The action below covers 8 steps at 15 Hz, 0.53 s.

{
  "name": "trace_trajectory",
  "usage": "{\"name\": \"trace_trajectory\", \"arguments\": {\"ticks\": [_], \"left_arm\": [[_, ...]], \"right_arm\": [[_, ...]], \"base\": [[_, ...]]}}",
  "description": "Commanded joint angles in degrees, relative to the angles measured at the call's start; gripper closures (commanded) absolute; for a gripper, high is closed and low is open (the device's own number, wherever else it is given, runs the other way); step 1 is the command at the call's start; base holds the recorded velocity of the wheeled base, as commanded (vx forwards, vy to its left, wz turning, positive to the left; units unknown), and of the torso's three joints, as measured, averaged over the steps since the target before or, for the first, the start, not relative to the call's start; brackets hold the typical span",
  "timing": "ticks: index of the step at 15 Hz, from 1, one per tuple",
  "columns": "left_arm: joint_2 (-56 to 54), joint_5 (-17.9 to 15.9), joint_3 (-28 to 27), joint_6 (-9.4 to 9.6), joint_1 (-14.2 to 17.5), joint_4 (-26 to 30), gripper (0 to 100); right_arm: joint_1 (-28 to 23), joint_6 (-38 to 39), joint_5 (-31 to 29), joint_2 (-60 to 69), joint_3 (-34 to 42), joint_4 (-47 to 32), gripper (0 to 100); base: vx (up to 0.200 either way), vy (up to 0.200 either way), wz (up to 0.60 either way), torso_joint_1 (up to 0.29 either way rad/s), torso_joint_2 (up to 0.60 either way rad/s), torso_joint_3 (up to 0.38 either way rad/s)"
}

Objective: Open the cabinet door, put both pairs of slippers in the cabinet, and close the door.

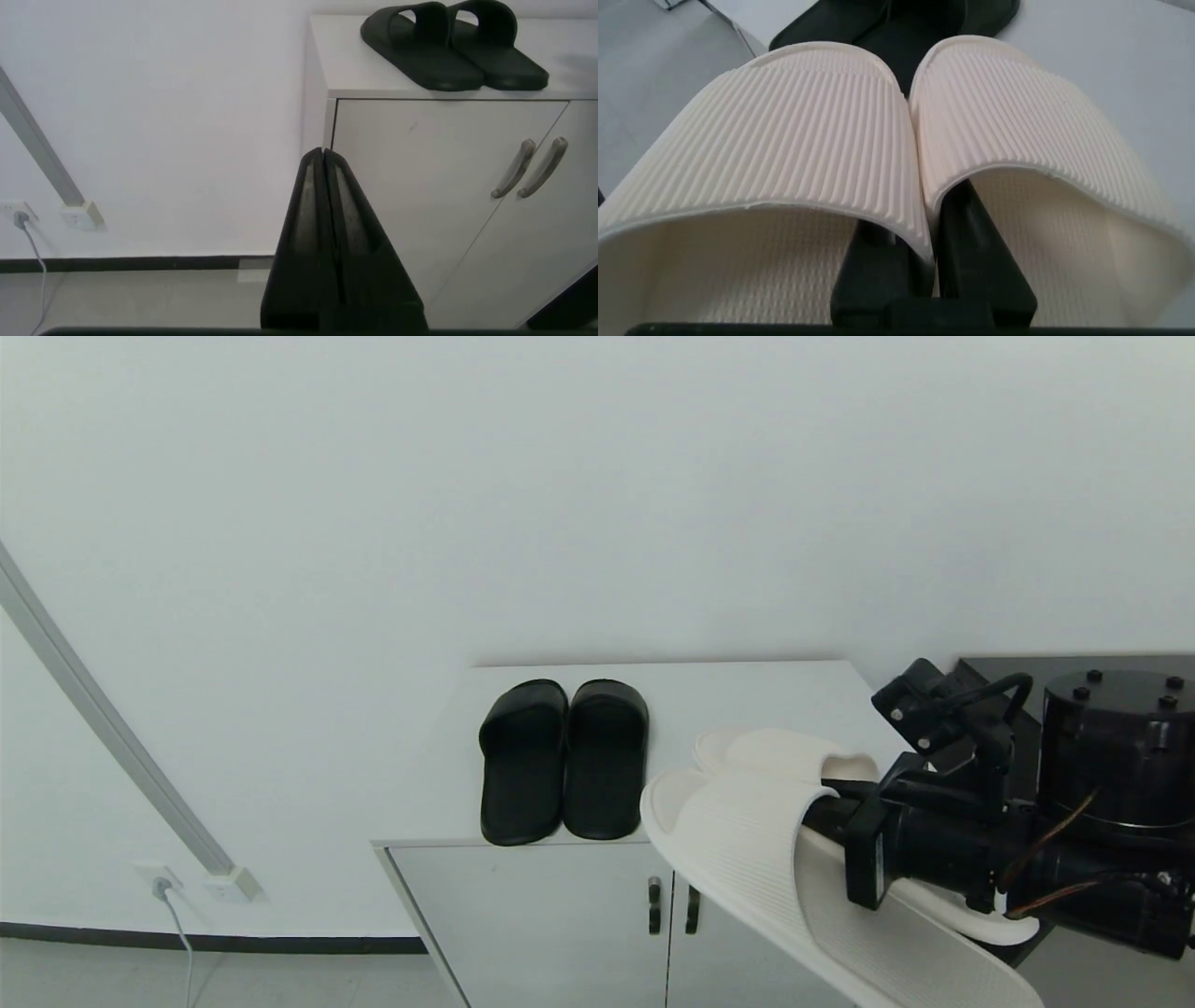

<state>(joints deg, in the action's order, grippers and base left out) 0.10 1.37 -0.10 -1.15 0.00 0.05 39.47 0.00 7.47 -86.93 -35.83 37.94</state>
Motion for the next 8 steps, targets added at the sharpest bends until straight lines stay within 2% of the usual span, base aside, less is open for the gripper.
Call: {"name": "trace_trajectory", "arguments": {"ticks": [1,8], "left_arm": [[0.08,0.04,0.01,-0.08,0.00,-0.05,100],[0.08,0.04,0.01,-0.08,0.00,-0.05,100]], "right_arm": [[0.08,0.00,0.09,0.18,0.50,0.03,100],[0.17,0.00,0.17,0.27,0.76,0.03,100]], "base": [[0.000,0.000,0.00,0.000,0.00,0.000],[-0.200,0.000,0.00,0.000,0.00,0.004]]}}
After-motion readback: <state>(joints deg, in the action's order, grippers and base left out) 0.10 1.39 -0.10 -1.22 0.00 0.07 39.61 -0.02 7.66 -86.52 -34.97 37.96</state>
